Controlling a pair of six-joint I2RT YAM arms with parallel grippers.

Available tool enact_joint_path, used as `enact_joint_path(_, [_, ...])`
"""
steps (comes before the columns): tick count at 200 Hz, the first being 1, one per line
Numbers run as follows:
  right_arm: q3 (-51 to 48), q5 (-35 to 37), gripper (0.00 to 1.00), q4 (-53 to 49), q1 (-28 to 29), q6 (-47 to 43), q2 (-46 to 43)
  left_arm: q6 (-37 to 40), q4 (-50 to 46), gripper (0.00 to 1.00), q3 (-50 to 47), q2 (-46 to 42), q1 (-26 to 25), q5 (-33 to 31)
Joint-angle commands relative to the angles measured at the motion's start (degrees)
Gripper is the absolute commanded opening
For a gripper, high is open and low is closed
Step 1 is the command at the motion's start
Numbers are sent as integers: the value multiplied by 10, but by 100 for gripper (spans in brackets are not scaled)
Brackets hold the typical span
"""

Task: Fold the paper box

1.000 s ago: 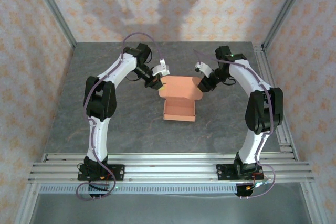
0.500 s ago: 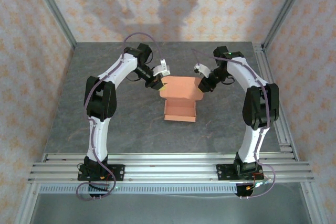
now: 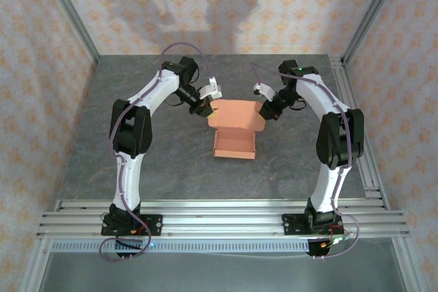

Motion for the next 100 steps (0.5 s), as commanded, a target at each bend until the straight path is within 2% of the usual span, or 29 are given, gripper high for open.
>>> enact_joint_path(1, [-26,17,0,66,14,53,-50,-30,32,0,-9,-32,-7,1])
enact_joint_path(50, [-102,163,0,223,74,225,-136,-215,236,0,-105,-111,-38,-108])
enact_joint_path(83, [-145,248,0,300,96,325,-179,-332,311,0,-126,-125,-68,-196])
enact_joint_path(100, [-182,291,0,355,103,375,-202,-402,312,0,-111,-113,-84,-246])
